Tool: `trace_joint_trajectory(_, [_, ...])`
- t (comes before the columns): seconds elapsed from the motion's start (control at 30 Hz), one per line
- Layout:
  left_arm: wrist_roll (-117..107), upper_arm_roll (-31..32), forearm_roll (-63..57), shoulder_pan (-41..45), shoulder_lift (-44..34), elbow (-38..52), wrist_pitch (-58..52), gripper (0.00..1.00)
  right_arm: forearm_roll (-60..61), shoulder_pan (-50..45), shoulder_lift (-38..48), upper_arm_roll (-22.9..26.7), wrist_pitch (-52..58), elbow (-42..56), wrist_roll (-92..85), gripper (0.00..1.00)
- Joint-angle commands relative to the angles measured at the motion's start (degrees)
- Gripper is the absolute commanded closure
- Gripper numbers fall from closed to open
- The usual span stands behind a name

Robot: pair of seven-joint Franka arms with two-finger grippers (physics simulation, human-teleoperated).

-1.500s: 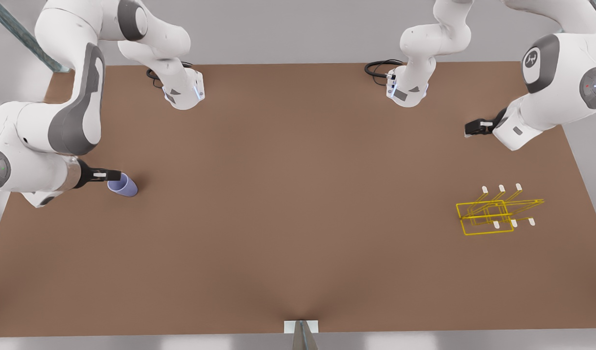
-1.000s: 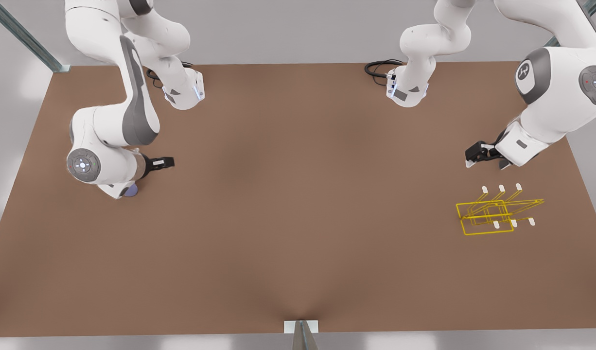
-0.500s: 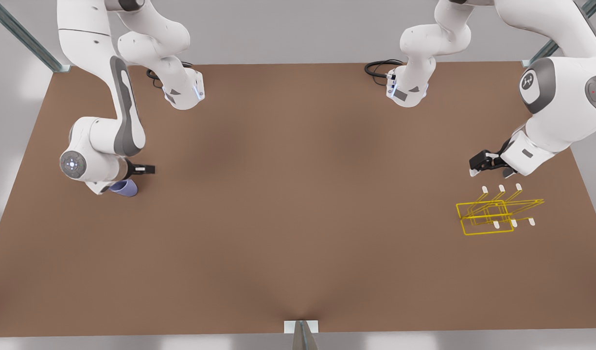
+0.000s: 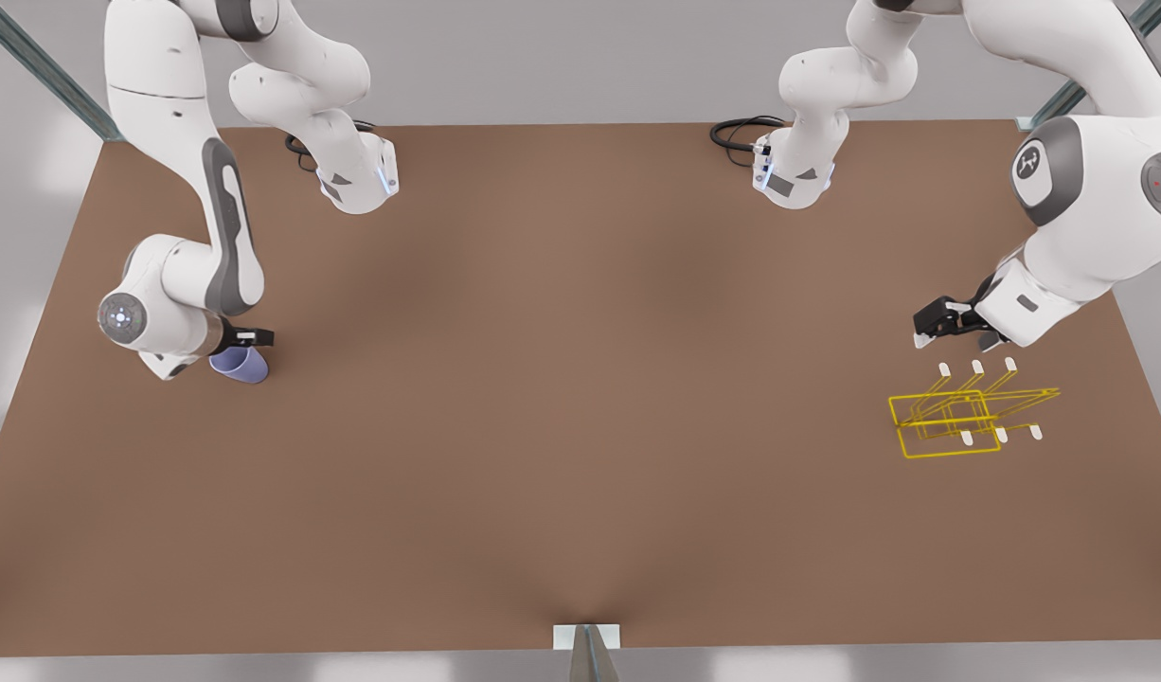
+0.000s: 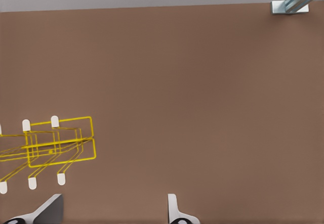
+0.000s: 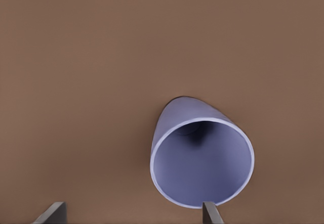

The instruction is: Place the cup on the cup holder

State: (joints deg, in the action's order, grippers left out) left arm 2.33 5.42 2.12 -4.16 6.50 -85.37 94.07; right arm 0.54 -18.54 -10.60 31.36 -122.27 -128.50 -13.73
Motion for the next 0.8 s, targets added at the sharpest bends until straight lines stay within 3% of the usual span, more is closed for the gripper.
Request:
trace_joint_trajectory(0.0, [0.0,0.0,0.0,0.0,0.0,0.0,0.1,0.00,0.3,0.0,-0.3,0.1,-5.3,-0.4,-8.9,0.00])
trace_joint_trajectory(0.63, [-0.7,0.1,0.1,0.0,0.7,-0.1,0.1,0.00,3.3,0.1,-5.4,-0.1,-16.2,-4.0,-11.1,0.00])
trace_joint_trajectory(0.67, [-0.8,0.1,0.0,-0.1,0.7,-0.1,0.1,0.00,3.3,0.1,-5.8,-0.1,-16.5,-3.9,-11.1,0.04])
trace_joint_trajectory(0.7, [-0.8,0.1,0.0,0.0,0.7,-0.1,0.0,0.00,3.3,0.1,-5.8,-0.1,-16.5,-3.9,-11.1,0.20])
trace_joint_trajectory(0.73, [-1.5,0.3,0.0,0.0,0.7,-0.1,-0.1,0.00,3.3,0.1,-5.8,-0.2,-16.6,-3.9,-11.5,0.48])
trace_joint_trajectory(0.77, [-2.4,0.3,0.0,0.0,0.7,-0.1,-0.1,0.00,3.3,0.2,-5.9,-0.2,-18.0,-3.9,-13.5,0.69])
